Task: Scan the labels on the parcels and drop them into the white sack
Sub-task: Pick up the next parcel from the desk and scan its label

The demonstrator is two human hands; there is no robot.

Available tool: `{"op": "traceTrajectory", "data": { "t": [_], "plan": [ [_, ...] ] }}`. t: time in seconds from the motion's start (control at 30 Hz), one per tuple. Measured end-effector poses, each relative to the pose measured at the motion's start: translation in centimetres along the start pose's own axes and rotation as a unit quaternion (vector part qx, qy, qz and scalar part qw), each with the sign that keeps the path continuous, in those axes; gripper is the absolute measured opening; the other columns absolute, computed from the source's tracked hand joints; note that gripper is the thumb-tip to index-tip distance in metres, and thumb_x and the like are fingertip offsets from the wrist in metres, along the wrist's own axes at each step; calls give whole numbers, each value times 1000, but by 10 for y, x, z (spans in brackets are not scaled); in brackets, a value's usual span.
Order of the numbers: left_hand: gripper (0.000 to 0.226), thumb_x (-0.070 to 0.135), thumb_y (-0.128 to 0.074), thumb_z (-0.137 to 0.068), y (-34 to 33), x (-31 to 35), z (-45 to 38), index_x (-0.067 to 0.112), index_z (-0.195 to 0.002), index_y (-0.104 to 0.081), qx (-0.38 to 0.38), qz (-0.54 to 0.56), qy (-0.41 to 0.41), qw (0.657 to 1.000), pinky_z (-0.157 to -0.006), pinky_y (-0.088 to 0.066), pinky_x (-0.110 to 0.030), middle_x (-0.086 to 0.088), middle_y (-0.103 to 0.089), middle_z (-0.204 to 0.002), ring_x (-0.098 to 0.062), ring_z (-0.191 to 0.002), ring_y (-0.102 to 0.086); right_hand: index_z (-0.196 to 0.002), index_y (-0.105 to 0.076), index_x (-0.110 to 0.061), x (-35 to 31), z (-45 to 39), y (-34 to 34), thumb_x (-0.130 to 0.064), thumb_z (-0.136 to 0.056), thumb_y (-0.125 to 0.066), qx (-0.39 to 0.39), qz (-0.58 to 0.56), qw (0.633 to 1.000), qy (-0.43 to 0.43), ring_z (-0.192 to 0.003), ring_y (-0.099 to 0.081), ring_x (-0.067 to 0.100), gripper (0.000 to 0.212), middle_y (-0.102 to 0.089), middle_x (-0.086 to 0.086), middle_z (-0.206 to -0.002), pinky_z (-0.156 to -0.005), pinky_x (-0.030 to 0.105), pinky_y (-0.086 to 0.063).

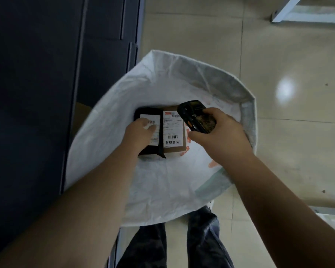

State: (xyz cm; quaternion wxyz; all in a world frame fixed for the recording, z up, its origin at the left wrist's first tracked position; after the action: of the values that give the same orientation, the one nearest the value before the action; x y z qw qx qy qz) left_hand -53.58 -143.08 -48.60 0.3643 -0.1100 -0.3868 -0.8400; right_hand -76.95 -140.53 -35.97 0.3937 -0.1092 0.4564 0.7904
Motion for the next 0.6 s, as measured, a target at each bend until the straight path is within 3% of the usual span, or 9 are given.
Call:
{"op": "traceTrajectory", "data": {
  "t": [0.07,0.13,0.2,0.47,0.6],
  "plan": [
    [48,34,-56,-99,24,7,23,14,-142,-49,23,34,-10,999,-74,-41,-3,-5,-54,-141,-14,-111,-55,-142,-46,-35,-10,5,0,-37,-77,-75,1,28,1000,12,-90,-62,19,71,-56,-3,-115,-73,43,-60],
    [47,34,-58,-97,47,20,51,16,-140,-51,49,41,-38,997,-95,-44,-21,-3,-56,-138,-17,-119,-55,-141,-46,-35,-20,13,1,-40,-77,-75,0,50,998,25,-93,-61,19,70,-57,-2,-118,-78,41,-58],
    [44,33,-59,-97,68,35,84,16,-137,-53,70,33,-75,994,-101,-42,-29,-1,-56,-135,-18,-122,-54,-141,-47,-35,-31,25,5,-41,-77,-75,-1,70,997,43,-98,-59,19,70,-58,-1,-121,-80,35,-53],
    [41,29,-64,-94,134,78,224,18,-132,-58,131,35,-156,978,-106,-38,-27,3,-56,-135,-12,-125,-49,-138,-50,-35,-91,100,69,-43,-76,-76,11,94,984,153,-107,-57,17,67,-58,-5,-126,-83,31,-49],
    [39,24,-67,-92,181,104,309,17,-129,-60,207,72,-173,960,-98,-39,-22,5,-56,-131,-4,-115,-49,-138,-51,-34,-138,150,113,-42,-76,-78,4,83,967,242,-113,-55,17,68,-58,-6,-128,-87,29,-46]
  ]
}}
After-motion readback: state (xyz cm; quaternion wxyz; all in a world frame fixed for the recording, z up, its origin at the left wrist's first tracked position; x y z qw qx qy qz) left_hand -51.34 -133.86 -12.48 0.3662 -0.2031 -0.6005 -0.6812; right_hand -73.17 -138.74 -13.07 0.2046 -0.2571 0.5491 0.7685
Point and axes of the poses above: each hand's wrist, its own z-axis away from the middle knuckle, its own y-axis out of the back of the hand, x = y × z, the point moved 7 cm from there along -z, towards the middle knuckle
